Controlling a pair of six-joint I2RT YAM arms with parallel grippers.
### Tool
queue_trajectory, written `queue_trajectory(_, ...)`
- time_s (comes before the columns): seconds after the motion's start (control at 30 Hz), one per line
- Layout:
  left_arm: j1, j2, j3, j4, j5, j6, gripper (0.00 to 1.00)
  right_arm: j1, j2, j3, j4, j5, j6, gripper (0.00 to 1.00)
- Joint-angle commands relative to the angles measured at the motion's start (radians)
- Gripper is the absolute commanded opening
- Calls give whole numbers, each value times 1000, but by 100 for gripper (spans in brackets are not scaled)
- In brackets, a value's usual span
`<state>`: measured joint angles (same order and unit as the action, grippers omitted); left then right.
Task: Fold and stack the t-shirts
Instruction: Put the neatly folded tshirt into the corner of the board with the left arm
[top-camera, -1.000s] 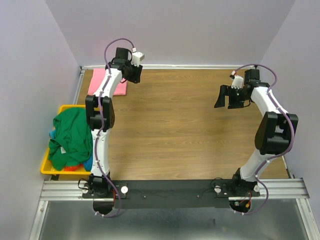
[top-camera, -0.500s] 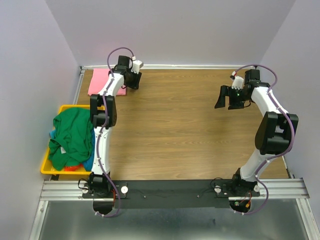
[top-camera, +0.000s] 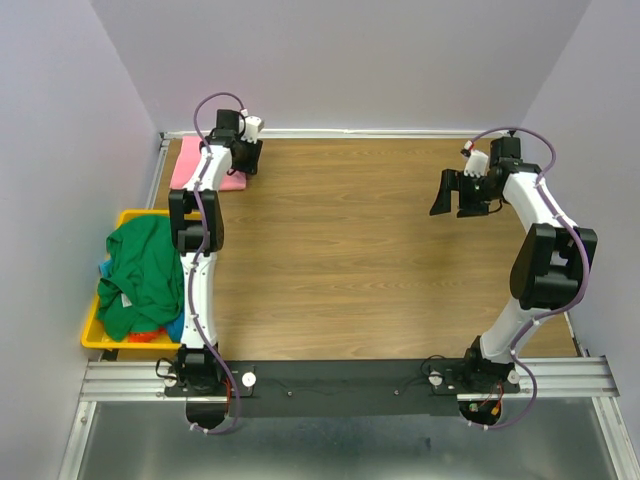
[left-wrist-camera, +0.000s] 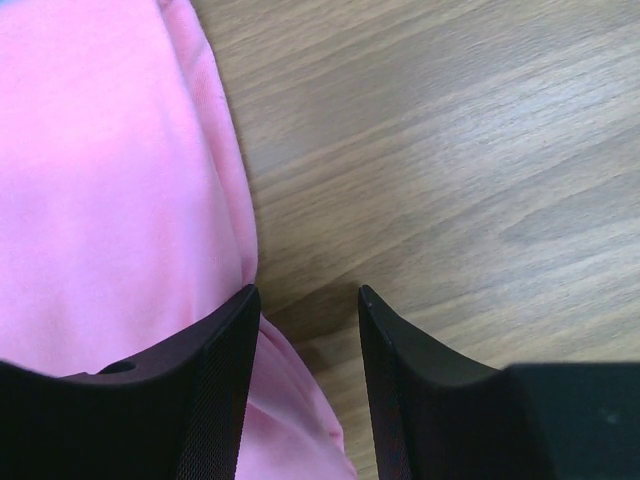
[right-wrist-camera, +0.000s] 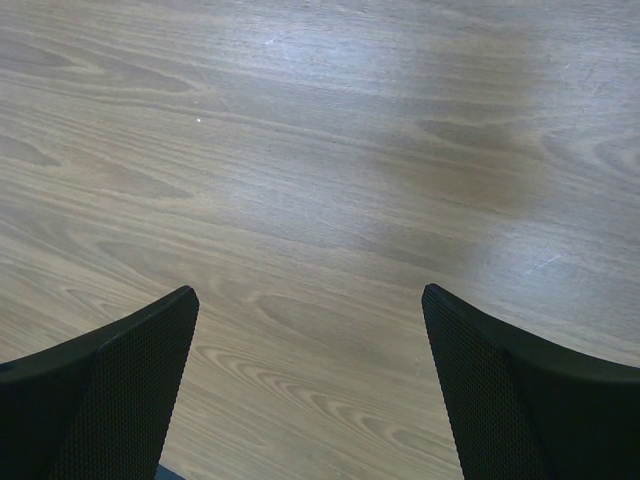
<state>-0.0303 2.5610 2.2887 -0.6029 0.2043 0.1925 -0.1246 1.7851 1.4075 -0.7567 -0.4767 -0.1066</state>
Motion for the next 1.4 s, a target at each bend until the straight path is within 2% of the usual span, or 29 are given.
queue_trajectory(0.0,16,33,0,-18,-62,7,52,-7,-10,34,-23,20,-16,100)
queue_trajectory(1.0,90,18,29,-32,-79,88,53,-7,5,38,-38,-2,-8,100)
queue_trajectory(1.17,70,-74,31,6,-42,125,64,-9,8,51,-36,-14,-11,100)
queue_trajectory(1.2,64,-94,32,11,-34,130,71,-7,10,54,-38,-11,-15,100)
queue_trajectory(1.3,50,-182,57,23,-29,137,79,-7,8,70,-39,-7,-24,100)
queue_trajectory(1.37,37,-251,87,20,-17,137,90,-9,8,84,-38,1,-34,100)
